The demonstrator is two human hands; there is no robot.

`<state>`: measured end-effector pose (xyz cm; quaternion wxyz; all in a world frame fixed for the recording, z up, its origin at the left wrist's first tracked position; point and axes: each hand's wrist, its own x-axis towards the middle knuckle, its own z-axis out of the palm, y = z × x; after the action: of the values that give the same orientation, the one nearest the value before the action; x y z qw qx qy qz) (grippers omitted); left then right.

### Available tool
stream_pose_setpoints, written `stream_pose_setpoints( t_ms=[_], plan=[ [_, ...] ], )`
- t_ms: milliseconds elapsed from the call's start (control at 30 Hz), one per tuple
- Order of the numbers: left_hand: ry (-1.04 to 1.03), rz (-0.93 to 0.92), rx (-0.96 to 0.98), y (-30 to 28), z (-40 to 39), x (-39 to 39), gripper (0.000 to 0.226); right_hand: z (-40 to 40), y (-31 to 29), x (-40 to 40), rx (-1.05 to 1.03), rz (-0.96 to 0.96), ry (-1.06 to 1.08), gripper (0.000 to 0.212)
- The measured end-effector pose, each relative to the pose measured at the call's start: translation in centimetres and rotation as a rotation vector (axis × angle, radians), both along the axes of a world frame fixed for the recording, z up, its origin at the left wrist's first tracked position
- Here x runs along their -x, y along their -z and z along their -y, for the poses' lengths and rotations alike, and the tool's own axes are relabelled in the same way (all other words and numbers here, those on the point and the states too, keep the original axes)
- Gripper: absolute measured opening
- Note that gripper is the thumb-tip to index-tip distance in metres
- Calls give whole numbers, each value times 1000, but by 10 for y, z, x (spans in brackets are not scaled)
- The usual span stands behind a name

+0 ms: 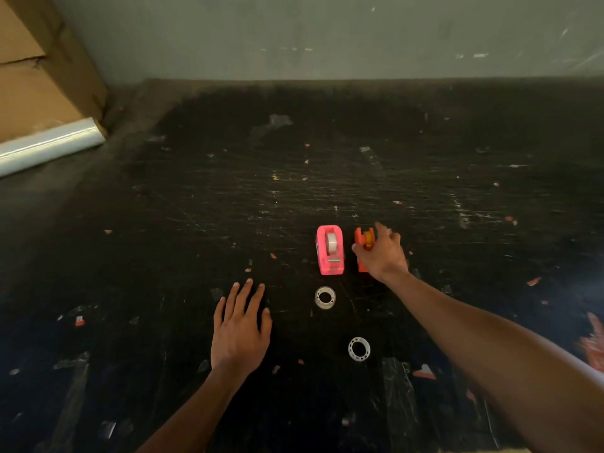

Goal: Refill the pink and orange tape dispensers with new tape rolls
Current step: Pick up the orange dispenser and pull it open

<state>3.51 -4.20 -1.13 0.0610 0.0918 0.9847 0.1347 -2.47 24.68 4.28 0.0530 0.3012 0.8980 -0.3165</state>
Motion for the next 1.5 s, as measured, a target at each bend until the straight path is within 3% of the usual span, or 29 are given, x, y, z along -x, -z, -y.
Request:
stream_pose_setpoints(
  t_ms=[267, 333, 467, 667, 767, 900, 1100, 1300, 1500],
  plan=[
    [-34, 26, -59, -5, -2, 1, 54, -1, -8, -7, 72, -105, 27, 73],
    [-78, 72, -197, -12, -6, 4, 55, -3, -15, -16, 120, -201, 9, 74],
    [-119, 268, -780, -47, -33, 3, 57, 2, -29, -47, 215, -271, -141, 79],
    [50, 400, -1027, -96, -83, 3, 65, 17, -49, -77, 279, -264, -310, 81],
    [88, 499, -1076, -105, -91, 2, 66, 24, -58, -90, 320, -291, -354, 78],
    [97, 555, -1080, -110, -87, -1, 56, 25, -75, -103, 500, -253, -437, 51],
    [36, 666, -1121, -110, -80, -2, 56, 19, -72, -113, 774, -157, -387, 68],
    [-47, 723, -1201, -111, -78, -5, 45, 19, -71, -112, 905, -188, -340, 55],
    [-108, 759, -1235, -110, -72, -4, 45, 23, -67, -105, 969, -120, -346, 56]
  ],
)
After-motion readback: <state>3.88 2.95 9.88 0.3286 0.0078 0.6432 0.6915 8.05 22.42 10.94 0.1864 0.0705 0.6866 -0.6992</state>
